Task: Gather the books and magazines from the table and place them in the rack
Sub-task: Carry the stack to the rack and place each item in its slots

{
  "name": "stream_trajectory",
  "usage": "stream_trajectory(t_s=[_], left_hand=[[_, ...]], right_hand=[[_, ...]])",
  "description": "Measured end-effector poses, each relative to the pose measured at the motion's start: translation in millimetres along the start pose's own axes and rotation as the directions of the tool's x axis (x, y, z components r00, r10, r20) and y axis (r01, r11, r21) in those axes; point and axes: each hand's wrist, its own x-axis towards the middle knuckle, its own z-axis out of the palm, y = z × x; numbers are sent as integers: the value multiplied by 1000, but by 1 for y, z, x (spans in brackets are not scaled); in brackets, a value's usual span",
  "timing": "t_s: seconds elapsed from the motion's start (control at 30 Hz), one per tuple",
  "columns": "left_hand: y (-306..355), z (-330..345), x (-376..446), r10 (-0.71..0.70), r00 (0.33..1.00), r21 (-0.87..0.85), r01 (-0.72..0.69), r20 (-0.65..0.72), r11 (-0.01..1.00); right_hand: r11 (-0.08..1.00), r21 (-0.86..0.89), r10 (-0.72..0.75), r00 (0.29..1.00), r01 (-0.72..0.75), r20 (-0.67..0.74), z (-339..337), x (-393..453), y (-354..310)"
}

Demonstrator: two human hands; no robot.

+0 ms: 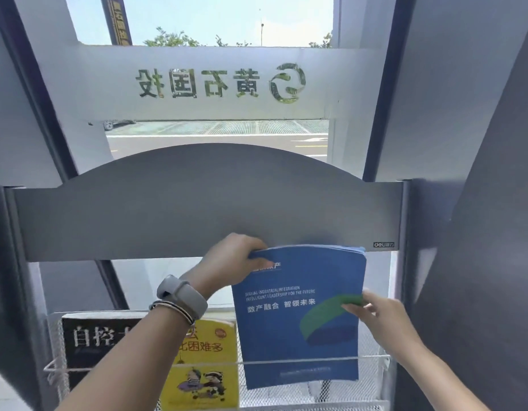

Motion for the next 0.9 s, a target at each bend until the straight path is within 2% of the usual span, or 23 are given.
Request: stream_trajectory(t_s=[0.17, 0.43, 0.53, 0.63, 0.7, 0.77, 0.83, 0.9], left_hand=[[-3, 24, -2, -14, 1000, 159, 10, 23, 987], [2, 54, -1, 9, 997, 88, -2, -78, 996], [0, 57, -4, -1, 989, 86, 14, -149, 996], [-5, 62, -26, 21, 958, 62, -4, -285, 998], [-15, 68, -48, 51, 916, 19, -47, -399, 999], [-31, 79, -77, 12, 862, -45, -40, -507, 998], [-44, 92, -108, -104, 808, -156, 15, -579, 988], [-60, 112, -142, -224, 792, -243, 99, -568, 965]], right_hand=[[996, -61, 70, 998, -69, 6, 13, -3, 25], [986, -68, 153, 988, -151, 17, 19, -9, 38], [979, -139, 152, 988, -152, -15, 20, -8, 36], [968, -201, 120, 981, -149, -151, 23, -17, 36], [983, -143, 74, 963, -114, -260, 27, -30, 31], [998, -48, 23, 955, -39, -294, 41, -47, 21], [1000, 25, 18, 979, -13, -204, 63, -64, 18], [999, -24, 30, 999, -30, 21, 98, -85, 29]])
